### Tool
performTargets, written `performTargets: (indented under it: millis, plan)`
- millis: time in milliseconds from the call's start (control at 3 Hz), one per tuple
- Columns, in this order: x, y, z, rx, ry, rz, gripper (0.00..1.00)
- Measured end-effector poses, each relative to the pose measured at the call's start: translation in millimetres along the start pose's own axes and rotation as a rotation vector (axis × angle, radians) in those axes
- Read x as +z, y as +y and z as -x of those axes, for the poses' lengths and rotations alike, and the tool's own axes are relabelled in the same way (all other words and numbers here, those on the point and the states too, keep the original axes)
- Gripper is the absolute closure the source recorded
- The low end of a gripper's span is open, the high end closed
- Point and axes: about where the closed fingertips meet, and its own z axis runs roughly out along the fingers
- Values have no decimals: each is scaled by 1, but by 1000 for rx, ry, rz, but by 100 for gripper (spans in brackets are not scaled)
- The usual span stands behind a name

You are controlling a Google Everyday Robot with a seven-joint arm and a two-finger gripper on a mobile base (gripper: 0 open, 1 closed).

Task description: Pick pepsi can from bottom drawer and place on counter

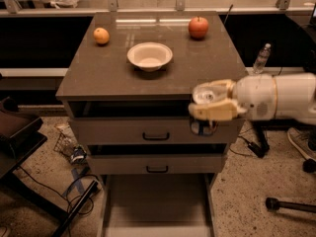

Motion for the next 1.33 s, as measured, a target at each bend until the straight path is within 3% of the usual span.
performTargets:
  millis: [333,667,1000,1333]
  plan:
    - [-21,-23,43,-28,-34,-116,100]
    - [-38,-61,77,-61,-88,-249,100]
    - [-47,-128,94,-53,-112,-380,100]
    - [-42,-174,89,1,-108,-403,100]
